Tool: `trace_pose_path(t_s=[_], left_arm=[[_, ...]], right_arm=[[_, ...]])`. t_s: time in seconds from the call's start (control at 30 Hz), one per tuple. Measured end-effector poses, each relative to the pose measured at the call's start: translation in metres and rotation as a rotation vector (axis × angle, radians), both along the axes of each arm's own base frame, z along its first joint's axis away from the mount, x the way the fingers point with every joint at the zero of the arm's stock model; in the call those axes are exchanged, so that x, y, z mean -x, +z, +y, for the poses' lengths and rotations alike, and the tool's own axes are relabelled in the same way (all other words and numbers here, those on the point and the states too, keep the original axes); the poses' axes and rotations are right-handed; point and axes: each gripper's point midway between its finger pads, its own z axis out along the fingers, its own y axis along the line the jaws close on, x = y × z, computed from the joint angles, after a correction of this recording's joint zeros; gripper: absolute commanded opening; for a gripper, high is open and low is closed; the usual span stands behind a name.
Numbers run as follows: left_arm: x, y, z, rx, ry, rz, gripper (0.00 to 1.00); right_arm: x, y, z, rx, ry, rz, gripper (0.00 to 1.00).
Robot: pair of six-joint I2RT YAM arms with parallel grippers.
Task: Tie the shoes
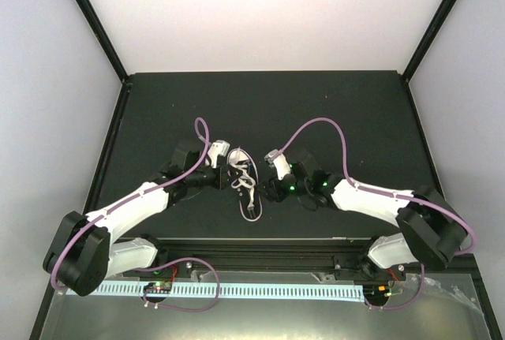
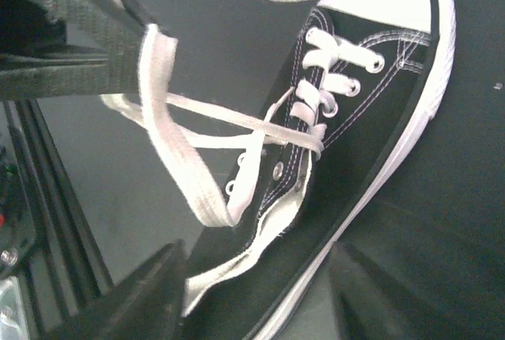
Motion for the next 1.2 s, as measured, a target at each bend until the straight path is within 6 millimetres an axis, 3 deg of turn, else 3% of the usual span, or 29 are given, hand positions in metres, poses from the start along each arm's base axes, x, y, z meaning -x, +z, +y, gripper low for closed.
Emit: trace_pose_path(t_s=[0.1,0.33,0.43,0.83,1.2], left_arm=[[0.0,0.0,0.0,0.0,0.0,0.0,0.02],[0.001,0.0,0.0,0.002,-0.004,0.002,0.02],[0.001,0.0,-0.001,0.003,-0.005,0.003,0.02],[0.002,-0.008,-0.005,0.019,-0.025,0.05,0.07],[0.002,-0.021,0.006,-0.047,0.02,0.067,0.6]], right_arm=[[0.001,-0.002,0.005,-0.014,0.024,0.002,0.38],[-0.004,-0.011,0.022,-0.033,0.074,0.013,0.1],[-0.008,-0.013,0.03,-0.046,0.089,0.019,0.03],[-0.026,0.005,0.054,-0.172,0.057,-0.022,0.02],[-0.035,0.001,0.058,-0.182,0.014,-0.04,0.02]])
